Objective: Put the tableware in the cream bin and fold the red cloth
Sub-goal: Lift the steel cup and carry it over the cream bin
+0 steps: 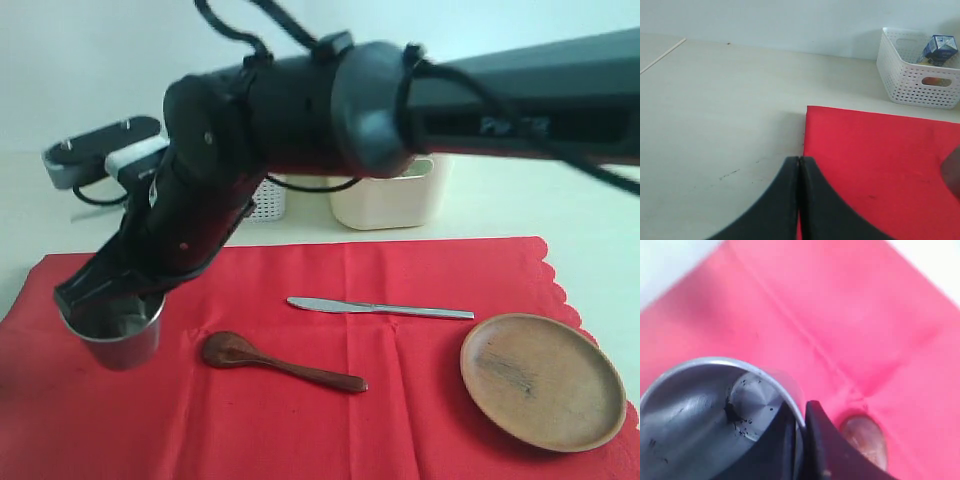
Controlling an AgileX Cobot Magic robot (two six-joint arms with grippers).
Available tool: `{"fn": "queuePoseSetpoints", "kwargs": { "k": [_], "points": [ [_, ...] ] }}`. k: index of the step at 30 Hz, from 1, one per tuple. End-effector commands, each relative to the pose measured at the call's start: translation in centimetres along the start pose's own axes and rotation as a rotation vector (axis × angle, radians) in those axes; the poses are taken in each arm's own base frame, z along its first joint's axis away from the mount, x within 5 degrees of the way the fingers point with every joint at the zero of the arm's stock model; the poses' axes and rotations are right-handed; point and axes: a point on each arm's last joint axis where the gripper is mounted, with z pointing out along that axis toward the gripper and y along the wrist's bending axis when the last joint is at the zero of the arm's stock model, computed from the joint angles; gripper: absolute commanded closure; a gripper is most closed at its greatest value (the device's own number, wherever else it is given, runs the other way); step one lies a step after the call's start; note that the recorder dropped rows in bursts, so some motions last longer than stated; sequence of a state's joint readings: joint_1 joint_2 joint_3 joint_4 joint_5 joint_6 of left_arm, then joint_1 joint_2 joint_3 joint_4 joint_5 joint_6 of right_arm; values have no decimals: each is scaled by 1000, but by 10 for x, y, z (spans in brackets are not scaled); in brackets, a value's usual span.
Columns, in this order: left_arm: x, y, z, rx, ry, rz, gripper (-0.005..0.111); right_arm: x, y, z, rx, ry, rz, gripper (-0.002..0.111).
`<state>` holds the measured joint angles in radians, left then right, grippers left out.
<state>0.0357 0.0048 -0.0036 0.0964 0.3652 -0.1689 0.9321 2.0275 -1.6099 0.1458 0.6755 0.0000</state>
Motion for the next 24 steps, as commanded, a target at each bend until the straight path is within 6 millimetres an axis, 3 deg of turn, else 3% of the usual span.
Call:
{"fn": "queuePoseSetpoints", "kwargs": {
  "k": [1, 7, 12, 15, 24],
  "points": [
    [0, 0, 0, 4, -11, -1, 106, -14, 3, -57, 34, -89, -47, 108],
    [0, 0, 0, 4, -11, -1, 106, -20, -10, -124, 192, -188, -28, 108],
    [0, 0, 0, 4, -11, -1, 106, -19, -39, -166, 314, -236, 24, 108],
    [0, 0, 0, 4, -11, -1, 106, -17, -59, -181, 354, -258, 92, 108],
    [0, 0, 0, 4, -11, -1, 106, -13, -121, -197, 451, -300, 229, 108]
  ]
}}
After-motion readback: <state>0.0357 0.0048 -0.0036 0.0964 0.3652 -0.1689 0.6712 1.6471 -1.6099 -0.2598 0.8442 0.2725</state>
